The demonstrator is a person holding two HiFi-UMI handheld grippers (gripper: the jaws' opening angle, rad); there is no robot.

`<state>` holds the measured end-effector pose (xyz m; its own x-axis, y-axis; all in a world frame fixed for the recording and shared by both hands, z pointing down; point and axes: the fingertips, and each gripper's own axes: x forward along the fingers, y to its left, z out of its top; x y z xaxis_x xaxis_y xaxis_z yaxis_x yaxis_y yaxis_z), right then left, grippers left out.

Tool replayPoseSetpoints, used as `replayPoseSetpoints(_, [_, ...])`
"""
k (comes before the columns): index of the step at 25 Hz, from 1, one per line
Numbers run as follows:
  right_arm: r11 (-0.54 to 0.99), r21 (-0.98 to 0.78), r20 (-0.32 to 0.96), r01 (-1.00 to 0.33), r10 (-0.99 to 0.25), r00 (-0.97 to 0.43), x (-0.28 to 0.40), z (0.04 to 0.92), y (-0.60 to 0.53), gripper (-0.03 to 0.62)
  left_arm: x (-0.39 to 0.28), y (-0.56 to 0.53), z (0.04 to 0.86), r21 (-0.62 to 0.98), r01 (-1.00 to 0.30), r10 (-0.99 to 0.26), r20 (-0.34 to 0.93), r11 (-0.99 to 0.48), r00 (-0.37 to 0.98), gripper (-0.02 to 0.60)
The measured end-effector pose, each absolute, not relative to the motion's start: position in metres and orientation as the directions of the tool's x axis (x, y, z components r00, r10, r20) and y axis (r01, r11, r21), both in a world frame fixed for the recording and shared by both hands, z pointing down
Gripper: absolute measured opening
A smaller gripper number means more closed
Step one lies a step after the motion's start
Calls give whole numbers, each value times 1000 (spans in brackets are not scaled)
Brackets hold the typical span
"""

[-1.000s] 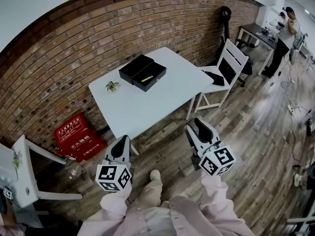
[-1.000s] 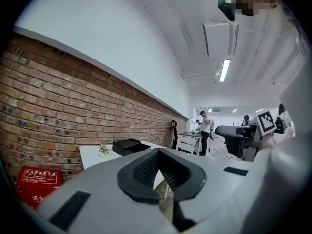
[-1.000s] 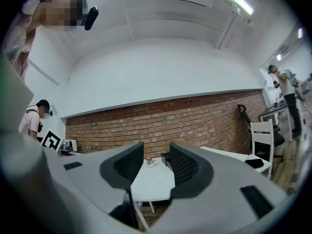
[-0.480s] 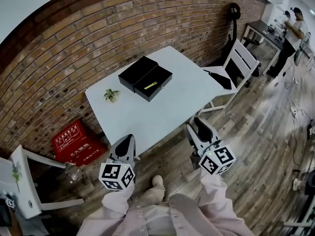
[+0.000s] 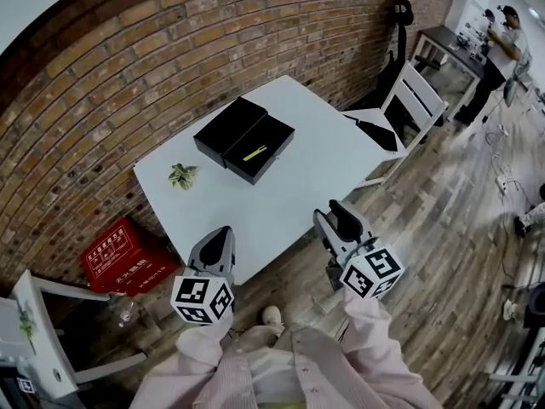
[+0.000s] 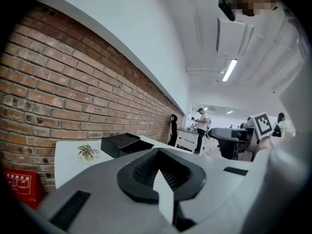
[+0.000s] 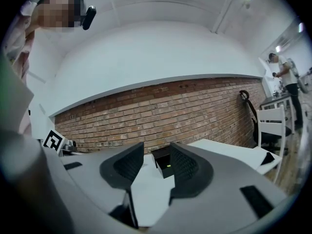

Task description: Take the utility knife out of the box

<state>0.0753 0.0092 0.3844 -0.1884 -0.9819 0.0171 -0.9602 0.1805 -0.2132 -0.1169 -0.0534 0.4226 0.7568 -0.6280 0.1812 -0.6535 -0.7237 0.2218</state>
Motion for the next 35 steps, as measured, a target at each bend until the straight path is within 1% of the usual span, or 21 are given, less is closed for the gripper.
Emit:
replayPoseSetpoints(10, [168,-210,52,-963,-982,-183,84,395,-8,149,-101,-68,433,241,-633,-603,195,-735,774,-8])
replayPoseSetpoints(18, [186,-217,84,-958,-974,-208,108,414,-39,149,-79,-93,445,245,-652,-611,228,-717,758,-8])
replayPoseSetpoints(28, [284,-212,152,-935,-936,-318,143,436,-127,149,-34,-159,457,250,-709,-655,270,-660,705,-8])
replayPoseSetpoints(35, [379,-210,203,-901,-885,-419,151,446,-183,149,-20,-198,463,270,-766,-709,290,-584,643,-8])
